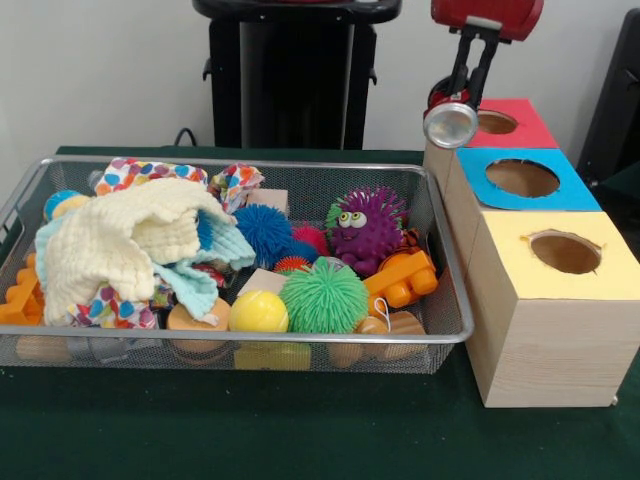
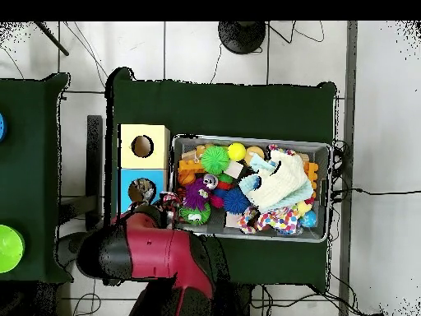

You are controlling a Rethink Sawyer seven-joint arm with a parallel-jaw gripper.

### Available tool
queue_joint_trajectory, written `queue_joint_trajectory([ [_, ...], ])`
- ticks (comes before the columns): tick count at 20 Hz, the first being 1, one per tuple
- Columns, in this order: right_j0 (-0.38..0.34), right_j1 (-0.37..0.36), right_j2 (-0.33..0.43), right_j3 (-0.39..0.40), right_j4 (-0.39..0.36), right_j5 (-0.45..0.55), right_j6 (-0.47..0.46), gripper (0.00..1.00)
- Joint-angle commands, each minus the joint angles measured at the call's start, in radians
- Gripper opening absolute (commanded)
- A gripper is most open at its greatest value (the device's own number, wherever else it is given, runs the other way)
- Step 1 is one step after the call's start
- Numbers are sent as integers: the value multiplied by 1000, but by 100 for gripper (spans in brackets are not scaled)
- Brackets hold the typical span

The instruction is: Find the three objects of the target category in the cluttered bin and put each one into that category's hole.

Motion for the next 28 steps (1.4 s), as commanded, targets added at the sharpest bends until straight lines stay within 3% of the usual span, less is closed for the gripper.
queue_joint_trajectory([
  [1, 21, 100, -27, -73, 36, 71, 254, 0],
  [17, 127, 193, -94, -144, 99, 102, 294, 0],
  [28, 146, 210, -113, -152, 139, 110, 272, 0],
])
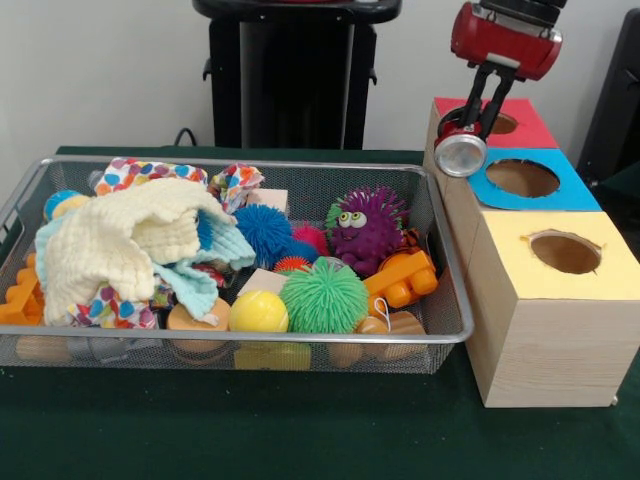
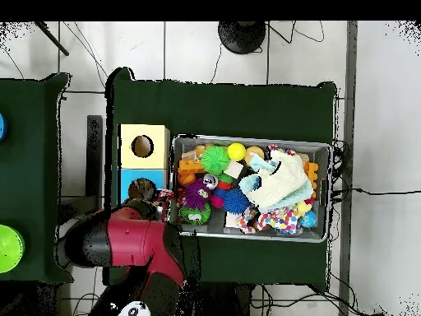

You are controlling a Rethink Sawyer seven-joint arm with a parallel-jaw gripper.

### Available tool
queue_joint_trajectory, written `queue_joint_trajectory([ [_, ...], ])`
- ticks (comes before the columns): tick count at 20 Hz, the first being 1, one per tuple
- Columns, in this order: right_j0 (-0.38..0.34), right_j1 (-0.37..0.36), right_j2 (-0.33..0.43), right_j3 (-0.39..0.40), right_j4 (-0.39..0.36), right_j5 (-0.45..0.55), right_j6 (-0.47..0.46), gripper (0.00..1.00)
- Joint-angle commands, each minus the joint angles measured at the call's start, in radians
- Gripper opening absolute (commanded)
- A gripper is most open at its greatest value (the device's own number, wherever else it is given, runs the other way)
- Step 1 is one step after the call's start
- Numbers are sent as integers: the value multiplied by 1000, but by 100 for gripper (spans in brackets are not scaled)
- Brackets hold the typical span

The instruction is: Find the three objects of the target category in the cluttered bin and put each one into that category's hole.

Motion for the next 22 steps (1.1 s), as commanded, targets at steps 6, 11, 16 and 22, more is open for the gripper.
queue_joint_trajectory([
  [6, 15, 67, 0, -63, 86, 114, 280, 0],
  [11, 35, 74, -3, -80, 129, 151, 314, 0],
  [16, 46, 56, -17, -96, 167, 218, 328, 0],
  [22, 65, 56, -42, -134, 185, 300, 343, 0],
])
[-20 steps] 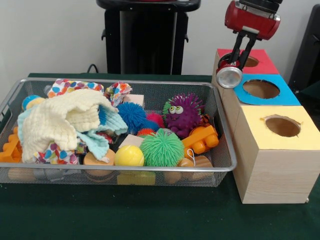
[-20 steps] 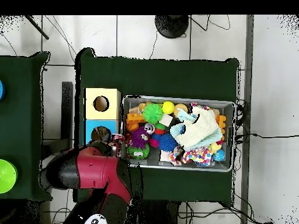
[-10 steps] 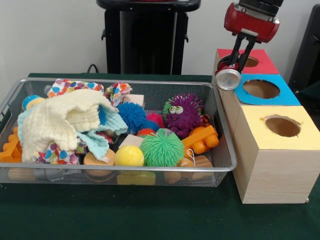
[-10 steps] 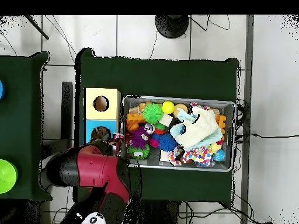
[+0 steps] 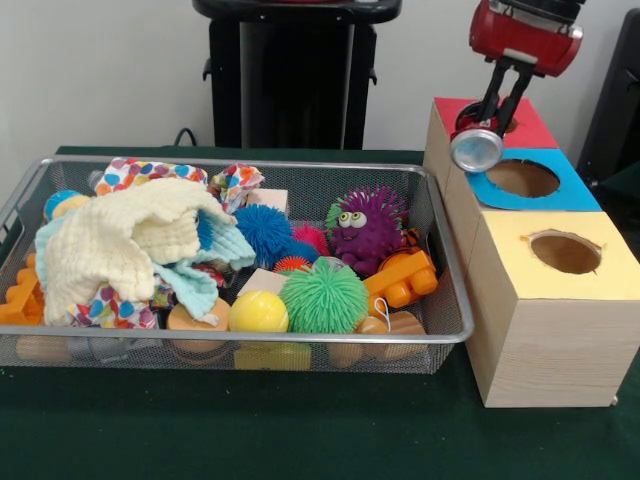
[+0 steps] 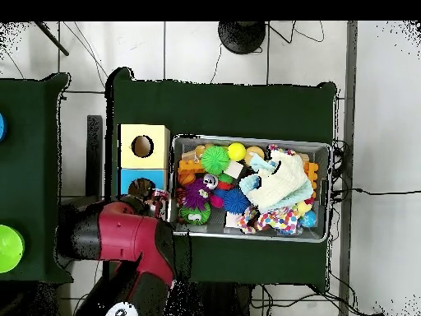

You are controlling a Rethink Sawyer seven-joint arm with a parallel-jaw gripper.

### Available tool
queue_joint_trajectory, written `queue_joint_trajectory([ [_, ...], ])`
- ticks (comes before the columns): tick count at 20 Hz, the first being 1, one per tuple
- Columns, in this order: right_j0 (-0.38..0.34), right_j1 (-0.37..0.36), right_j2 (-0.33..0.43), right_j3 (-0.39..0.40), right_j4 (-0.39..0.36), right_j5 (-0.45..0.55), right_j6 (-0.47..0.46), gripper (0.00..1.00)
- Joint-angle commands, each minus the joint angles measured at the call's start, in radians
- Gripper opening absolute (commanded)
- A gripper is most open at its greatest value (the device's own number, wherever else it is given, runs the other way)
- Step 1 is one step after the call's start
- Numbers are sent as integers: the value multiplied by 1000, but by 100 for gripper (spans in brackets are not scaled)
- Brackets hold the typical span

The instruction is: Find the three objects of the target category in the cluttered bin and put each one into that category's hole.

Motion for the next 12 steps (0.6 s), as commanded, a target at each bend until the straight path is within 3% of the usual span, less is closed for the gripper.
queue_joint_trajectory([
  [1, 14, 23, 8, -85, 70, 193, 338, 0],
  [12, 36, 78, -17, -129, 98, 212, 366, 0],
])
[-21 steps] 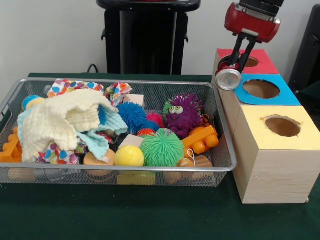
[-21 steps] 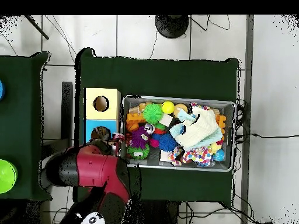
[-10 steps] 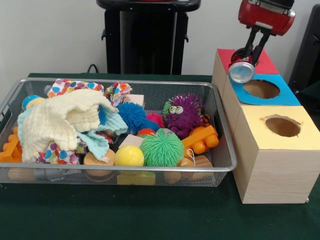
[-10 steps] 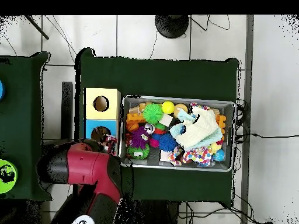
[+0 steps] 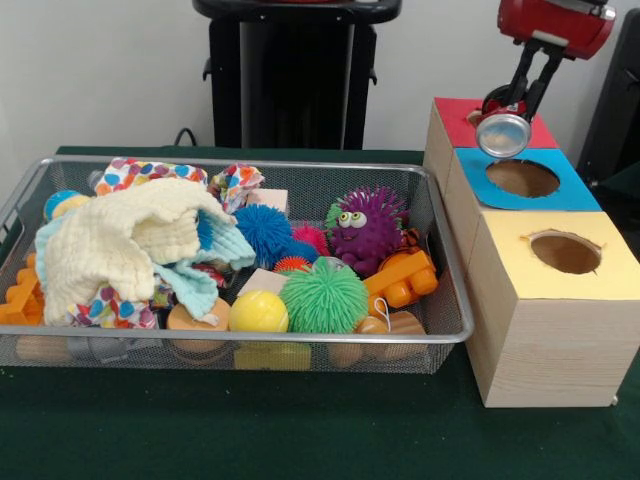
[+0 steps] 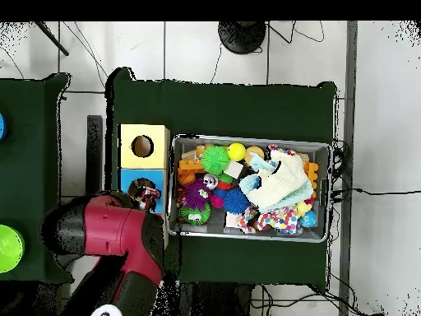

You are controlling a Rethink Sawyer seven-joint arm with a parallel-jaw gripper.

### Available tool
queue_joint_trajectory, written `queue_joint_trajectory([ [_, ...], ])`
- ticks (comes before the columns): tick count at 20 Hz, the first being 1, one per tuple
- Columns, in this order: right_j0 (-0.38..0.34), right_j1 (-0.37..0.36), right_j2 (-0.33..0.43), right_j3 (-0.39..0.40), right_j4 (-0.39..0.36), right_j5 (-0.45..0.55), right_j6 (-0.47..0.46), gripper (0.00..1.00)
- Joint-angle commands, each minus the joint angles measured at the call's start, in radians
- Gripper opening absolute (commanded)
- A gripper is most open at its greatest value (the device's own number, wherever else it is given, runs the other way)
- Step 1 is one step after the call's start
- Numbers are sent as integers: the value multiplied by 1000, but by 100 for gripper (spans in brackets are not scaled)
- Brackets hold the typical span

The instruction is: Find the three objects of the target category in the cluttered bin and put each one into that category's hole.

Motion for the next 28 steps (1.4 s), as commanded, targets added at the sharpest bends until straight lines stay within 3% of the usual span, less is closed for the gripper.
queue_joint_trajectory([
  [1, 4, 74, 19, -65, 52, 102, 355, 0],
  [28, 51, 150, 3, -126, 44, 91, 427, 0],
])
